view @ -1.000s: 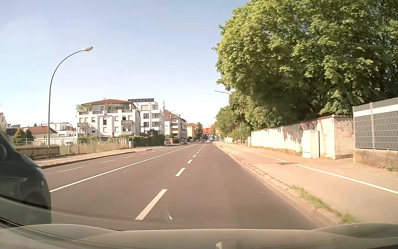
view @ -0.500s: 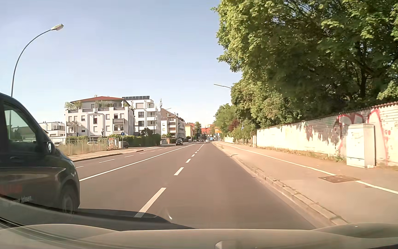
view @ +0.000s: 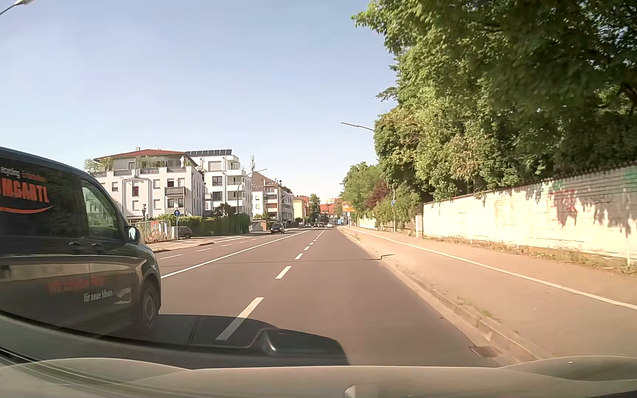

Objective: Follow the waypoints while adhering to traffic rules and regulations

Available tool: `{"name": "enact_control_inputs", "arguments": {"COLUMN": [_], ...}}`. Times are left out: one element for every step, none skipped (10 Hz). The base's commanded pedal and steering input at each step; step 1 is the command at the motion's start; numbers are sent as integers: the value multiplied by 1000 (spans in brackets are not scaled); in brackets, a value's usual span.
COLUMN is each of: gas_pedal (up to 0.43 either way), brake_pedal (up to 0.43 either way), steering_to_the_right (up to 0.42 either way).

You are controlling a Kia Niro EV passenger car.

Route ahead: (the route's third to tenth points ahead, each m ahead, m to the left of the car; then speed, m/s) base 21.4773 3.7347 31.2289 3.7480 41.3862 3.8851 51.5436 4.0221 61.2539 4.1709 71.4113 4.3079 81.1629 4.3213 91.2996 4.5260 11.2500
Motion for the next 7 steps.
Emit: {"name": "enact_control_inputs", "arguments": {"gas_pedal": [0,0,0,0,20,39,118], "brake_pedal": [0,0,0,0,0,0,0], "steering_to_the_right": [0,-1,-5,-7,-8,-9,-10]}}
